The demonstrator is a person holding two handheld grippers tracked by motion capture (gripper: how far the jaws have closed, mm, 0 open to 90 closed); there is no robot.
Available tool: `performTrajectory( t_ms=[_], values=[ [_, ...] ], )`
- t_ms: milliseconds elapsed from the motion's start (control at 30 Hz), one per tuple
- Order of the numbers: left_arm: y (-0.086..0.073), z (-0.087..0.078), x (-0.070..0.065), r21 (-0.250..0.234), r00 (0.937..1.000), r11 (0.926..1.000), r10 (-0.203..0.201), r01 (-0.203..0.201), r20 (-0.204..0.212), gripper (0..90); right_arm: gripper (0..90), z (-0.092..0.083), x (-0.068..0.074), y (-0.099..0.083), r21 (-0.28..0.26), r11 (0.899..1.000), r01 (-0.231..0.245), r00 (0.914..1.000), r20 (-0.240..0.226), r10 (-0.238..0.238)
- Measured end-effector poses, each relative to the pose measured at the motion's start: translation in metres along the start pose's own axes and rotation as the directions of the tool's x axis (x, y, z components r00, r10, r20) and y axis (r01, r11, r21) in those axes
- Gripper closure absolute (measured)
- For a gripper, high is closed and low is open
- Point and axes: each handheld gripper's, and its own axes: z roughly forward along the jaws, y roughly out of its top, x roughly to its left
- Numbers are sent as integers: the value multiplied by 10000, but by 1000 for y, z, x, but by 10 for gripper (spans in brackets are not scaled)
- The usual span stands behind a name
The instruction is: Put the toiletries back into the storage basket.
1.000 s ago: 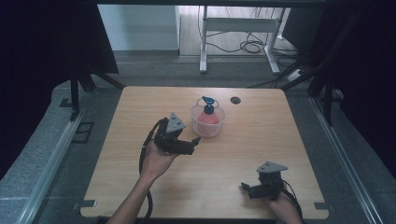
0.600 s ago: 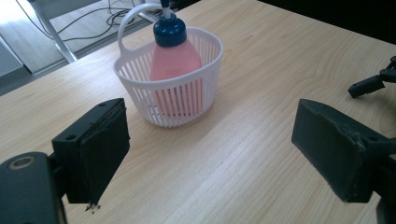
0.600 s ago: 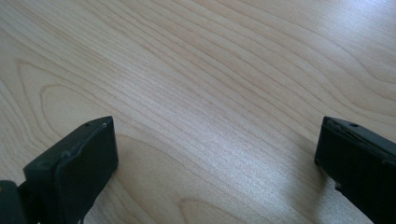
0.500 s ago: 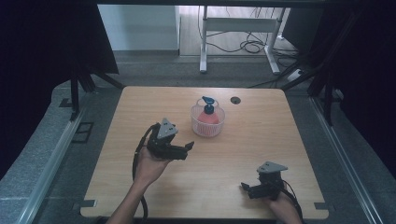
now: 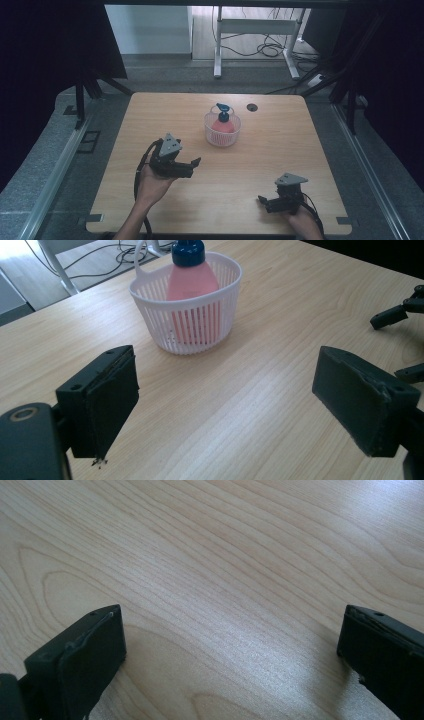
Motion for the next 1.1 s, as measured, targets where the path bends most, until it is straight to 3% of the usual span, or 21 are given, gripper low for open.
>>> performTrajectory(
  t_ms=[433,767,1100],
  values=[
    [-21,-11,-4,222,9996,9995,234,-230,-156,110,0,0,0,0,1,10000,-1,10000,-2,1],
    [-48,-17,-5,68,9997,9997,-218,219,-124,110,0,0,0,0,-5,10000,-2,10000,6,2],
    [-79,-13,-8,245,9989,9986,-468,470,-75,109,0,0,0,0,-1,10000,17,10000,8,-17]
  ],
)
